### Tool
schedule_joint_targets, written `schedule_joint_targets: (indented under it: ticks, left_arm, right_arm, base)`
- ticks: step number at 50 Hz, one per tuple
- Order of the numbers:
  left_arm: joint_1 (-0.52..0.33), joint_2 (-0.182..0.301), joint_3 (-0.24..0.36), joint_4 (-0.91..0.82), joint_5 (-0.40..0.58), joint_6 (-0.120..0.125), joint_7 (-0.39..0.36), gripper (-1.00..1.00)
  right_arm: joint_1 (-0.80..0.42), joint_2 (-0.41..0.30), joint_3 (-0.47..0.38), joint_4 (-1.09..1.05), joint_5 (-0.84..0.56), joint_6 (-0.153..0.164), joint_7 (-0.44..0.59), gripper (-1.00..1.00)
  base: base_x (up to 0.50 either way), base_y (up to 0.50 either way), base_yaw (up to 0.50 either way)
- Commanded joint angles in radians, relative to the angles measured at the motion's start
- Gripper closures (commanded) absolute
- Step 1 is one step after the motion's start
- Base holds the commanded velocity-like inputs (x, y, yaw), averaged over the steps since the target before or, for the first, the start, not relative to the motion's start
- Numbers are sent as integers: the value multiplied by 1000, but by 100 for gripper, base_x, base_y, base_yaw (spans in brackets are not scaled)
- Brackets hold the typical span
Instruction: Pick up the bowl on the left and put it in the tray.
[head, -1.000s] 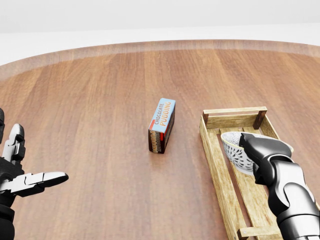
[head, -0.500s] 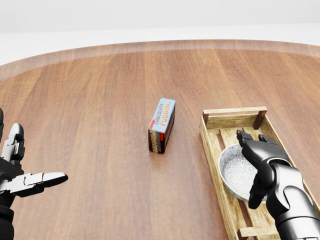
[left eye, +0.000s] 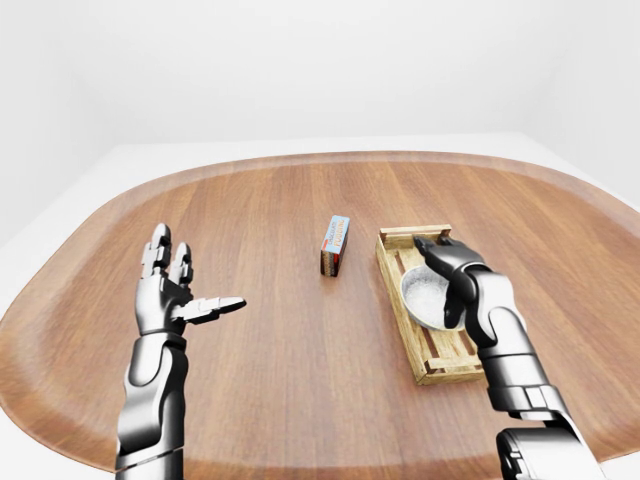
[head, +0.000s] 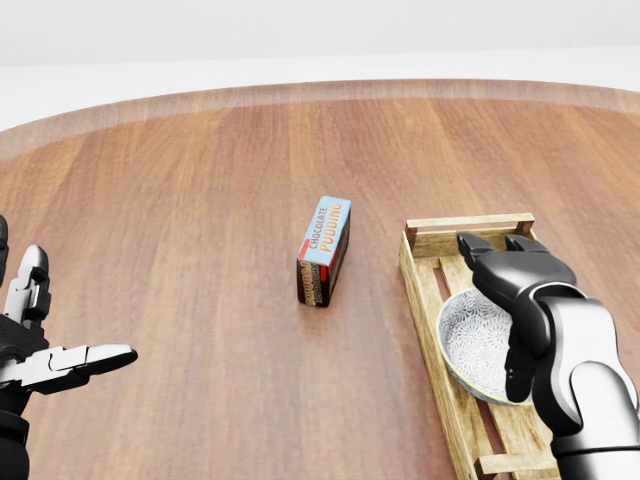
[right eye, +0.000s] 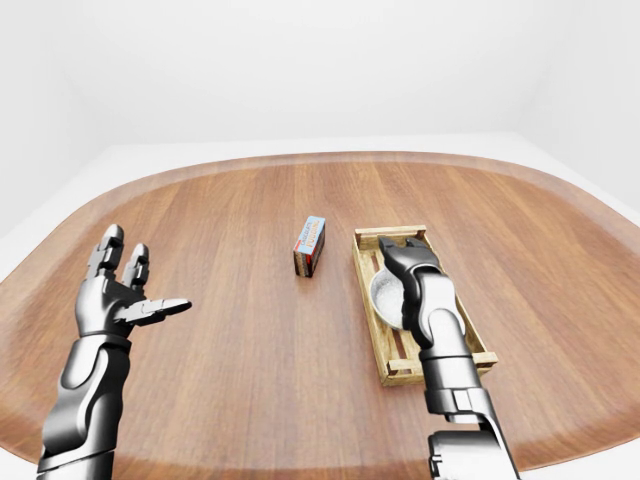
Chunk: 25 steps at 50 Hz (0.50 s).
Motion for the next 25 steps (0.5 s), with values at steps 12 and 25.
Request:
schedule_joint_targets:
  ticks: [12,25]
  left_arm:
    - [1,0,4,-13,-4,0,-1,-100]
    - [8,0,10,-39,-12,0,1,-100]
  right_arm:
    - [-20,141,-19,-479,-346,0,59,-100]
    - [-39,227,6,-649,-436,0,59,-100]
  base:
    - [0,0,0]
    - [0,0,0]
